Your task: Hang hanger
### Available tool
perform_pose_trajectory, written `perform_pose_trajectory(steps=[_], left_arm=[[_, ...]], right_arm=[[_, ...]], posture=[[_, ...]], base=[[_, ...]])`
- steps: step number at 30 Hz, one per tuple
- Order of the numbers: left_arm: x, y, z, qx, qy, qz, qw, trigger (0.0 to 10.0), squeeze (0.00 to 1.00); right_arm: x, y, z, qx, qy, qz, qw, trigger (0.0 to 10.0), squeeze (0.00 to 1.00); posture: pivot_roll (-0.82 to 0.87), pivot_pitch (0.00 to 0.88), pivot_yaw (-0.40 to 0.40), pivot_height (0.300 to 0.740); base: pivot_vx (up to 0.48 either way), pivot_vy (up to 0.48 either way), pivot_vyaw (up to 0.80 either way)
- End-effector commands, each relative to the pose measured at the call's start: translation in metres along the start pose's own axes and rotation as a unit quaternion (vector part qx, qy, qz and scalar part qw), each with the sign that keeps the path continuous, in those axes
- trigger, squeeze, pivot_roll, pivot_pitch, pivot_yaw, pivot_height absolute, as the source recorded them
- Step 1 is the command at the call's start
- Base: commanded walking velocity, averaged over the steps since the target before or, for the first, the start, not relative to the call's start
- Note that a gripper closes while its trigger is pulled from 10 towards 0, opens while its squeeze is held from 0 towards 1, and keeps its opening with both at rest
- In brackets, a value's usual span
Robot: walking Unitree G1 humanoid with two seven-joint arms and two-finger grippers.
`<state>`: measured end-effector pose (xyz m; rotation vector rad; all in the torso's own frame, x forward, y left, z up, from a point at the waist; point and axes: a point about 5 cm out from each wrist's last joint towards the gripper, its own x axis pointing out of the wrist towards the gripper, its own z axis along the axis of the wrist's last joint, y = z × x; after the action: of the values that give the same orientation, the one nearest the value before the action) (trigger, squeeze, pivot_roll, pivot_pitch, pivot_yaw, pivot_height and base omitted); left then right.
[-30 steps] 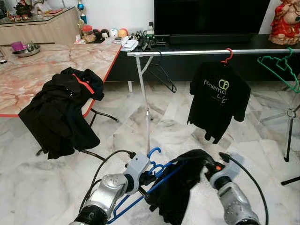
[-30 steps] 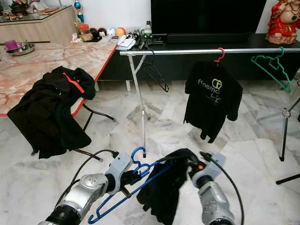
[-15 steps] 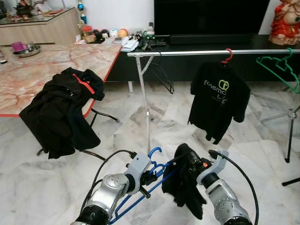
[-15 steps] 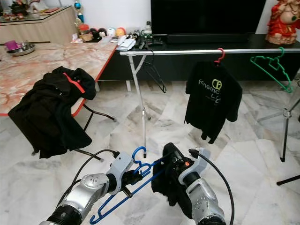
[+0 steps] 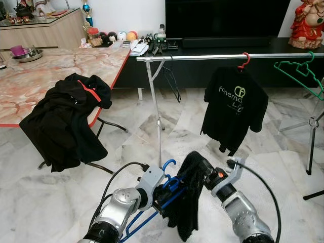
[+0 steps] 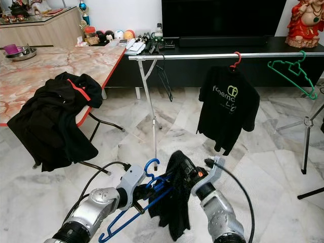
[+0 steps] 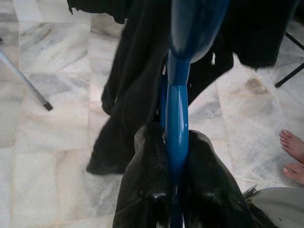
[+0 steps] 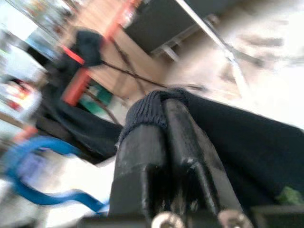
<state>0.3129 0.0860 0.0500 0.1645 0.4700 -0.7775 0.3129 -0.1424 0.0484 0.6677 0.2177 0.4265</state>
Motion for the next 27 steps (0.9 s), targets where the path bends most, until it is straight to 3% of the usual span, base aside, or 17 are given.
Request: perform_pose_trajectory(steps=[1, 4, 6, 8, 13, 18, 27], left_arm=[[-0.002, 0.004, 0.004, 0.004, -0.015, 0.014, 1.000, 10.0, 0.00], [-0.004, 0.010, 0.009, -0.003, -0.035, 0.034, 0.999, 10.0, 0.00], [-0.004, 0.011, 0.011, -0.006, -0.040, 0.037, 0.998, 10.0, 0.00], [-0.004, 0.012, 0.013, -0.004, -0.047, 0.036, 0.998, 10.0, 0.00], [-0.003, 0.010, 0.015, -0.003, -0.050, 0.034, 0.998, 10.0, 0.00], [0.000, 0.005, 0.012, -0.002, -0.041, 0.021, 0.999, 10.0, 0.00], [0.002, 0.002, 0.011, 0.000, -0.033, 0.007, 0.999, 10.0, 0.00]], right_arm=[[-0.004, -0.010, -0.002, -0.021, 0.010, -0.056, 0.998, 10.0, 0.00], [-0.009, -0.024, -0.004, 0.008, 0.007, -0.112, 0.994, 10.0, 0.00], [-0.009, -0.023, -0.005, 0.011, 0.009, -0.105, 0.994, 10.0, 0.00], [-0.006, -0.016, -0.009, 0.007, 0.018, -0.072, 0.997, 10.0, 0.00], [0.003, 0.000, -0.007, 0.050, 0.006, -0.005, 0.999, 10.0, 0.00], [0.005, 0.023, 0.007, 0.111, -0.030, 0.115, 0.987, 10.0, 0.00], [-0.002, 0.032, 0.022, 0.109, -0.053, 0.175, 0.977, 10.0, 0.00]], posture=[[0.07, 0.038, 0.026, 0.740], [0.07, 0.038, 0.025, 0.740], [0.07, 0.039, 0.025, 0.740], [0.06, 0.038, 0.026, 0.740], [0.07, 0.037, 0.026, 0.740], [0.06, 0.037, 0.027, 0.740], [0.06, 0.036, 0.029, 0.740]], base=[[0.000, 0.000, 0.00], [0.000, 0.000, 0.00], [0.000, 0.000, 0.00], [0.000, 0.000, 0.00], [0.000, 0.000, 0.00], [0.000, 0.000, 0.00], [0.000, 0.000, 0.00]])
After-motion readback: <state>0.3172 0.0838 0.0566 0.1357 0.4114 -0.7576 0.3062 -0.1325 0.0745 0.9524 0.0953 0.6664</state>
